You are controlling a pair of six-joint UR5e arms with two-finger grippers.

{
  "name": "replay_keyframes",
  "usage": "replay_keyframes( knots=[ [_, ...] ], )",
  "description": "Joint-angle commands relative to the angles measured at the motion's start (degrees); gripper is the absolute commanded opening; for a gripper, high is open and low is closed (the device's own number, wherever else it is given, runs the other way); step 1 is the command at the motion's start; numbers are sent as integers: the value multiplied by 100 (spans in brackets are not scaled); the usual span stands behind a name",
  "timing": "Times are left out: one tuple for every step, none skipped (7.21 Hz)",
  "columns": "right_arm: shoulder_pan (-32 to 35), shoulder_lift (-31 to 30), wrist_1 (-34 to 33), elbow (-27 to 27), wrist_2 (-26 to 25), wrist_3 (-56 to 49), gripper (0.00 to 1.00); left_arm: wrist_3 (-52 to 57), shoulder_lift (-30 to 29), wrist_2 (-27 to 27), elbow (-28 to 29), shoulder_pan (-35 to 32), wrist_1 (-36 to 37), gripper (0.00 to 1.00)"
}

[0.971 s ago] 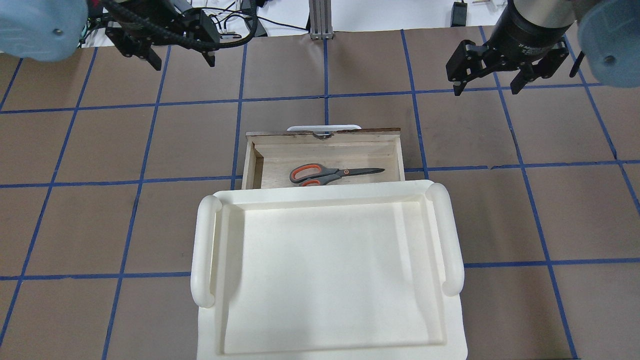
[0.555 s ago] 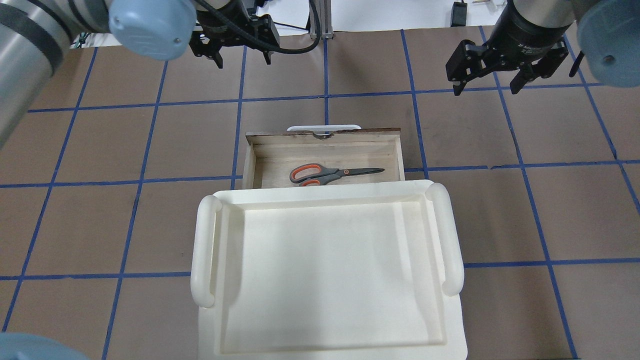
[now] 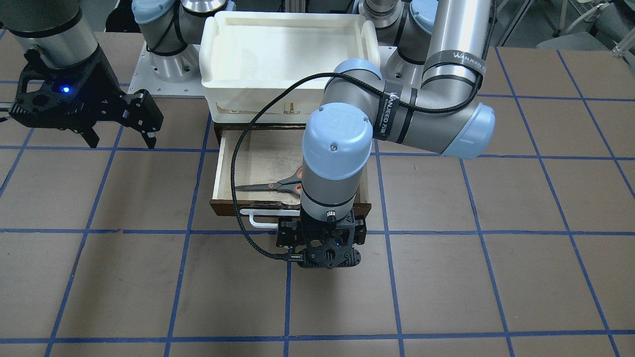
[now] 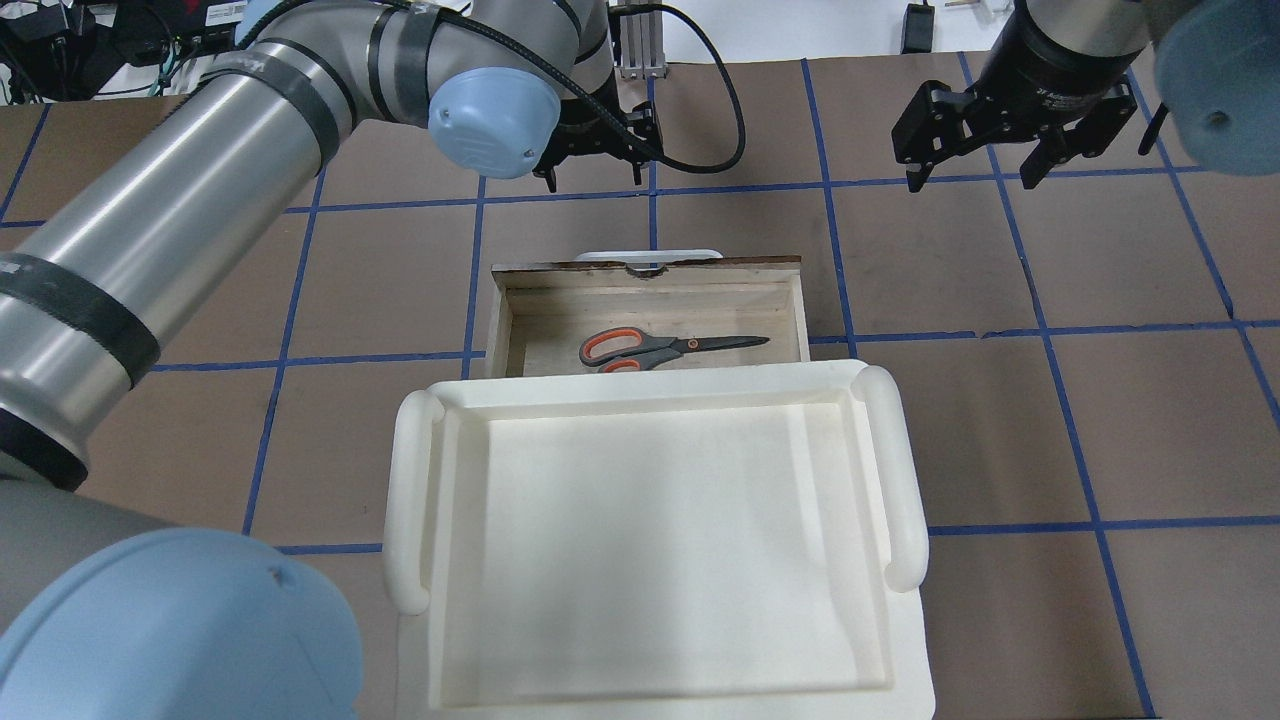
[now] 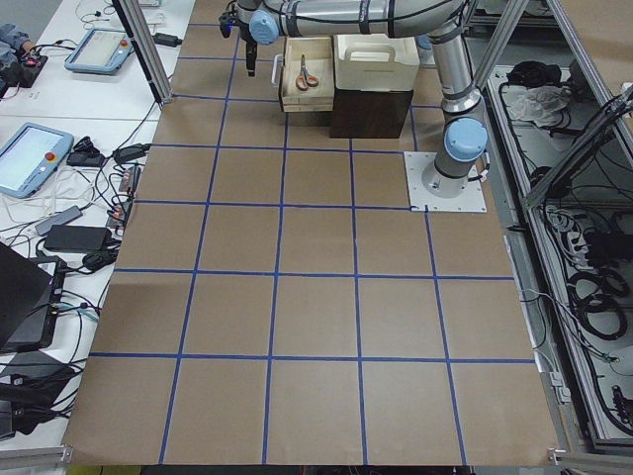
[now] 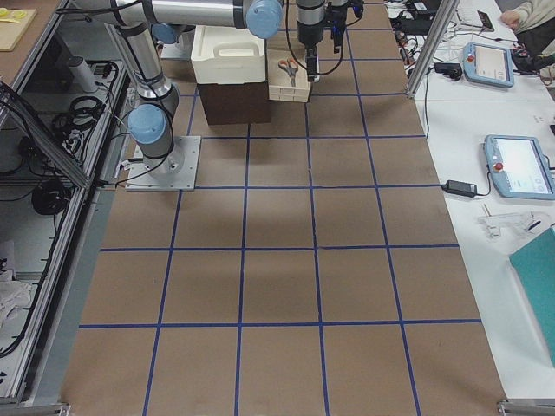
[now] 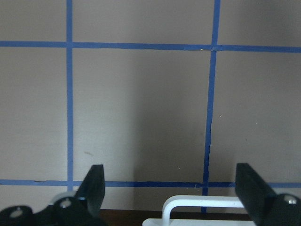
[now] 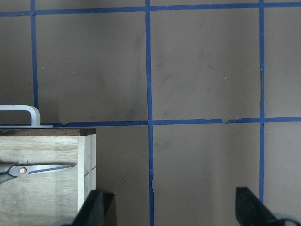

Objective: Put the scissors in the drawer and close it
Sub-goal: 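Move the left gripper over the drawer front near the white handle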

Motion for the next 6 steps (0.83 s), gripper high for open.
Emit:
replay_keyframes(
  knots=[
    [-12, -1, -9, 1, 1, 9, 100, 7, -277, -120, 5, -110, 19, 100],
    [-12, -1, -17, 1, -8, 9, 100, -2, -347, -60, 5, -215, 19, 100],
    [-21, 8, -26, 1, 1, 0, 100, -28, -365, -68, -21, -251, 19, 100],
    [-21, 17, -26, 1, 1, 0, 100, -29, -357, -164, -38, -251, -85, 100],
    [-21, 17, -26, 1, -8, 9, 100, -3, -330, -191, -39, -251, -487, 100],
    [-38, 8, -18, 1, -25, -26, 100, 6, -261, -226, -39, -251, -760, 100]
  ],
)
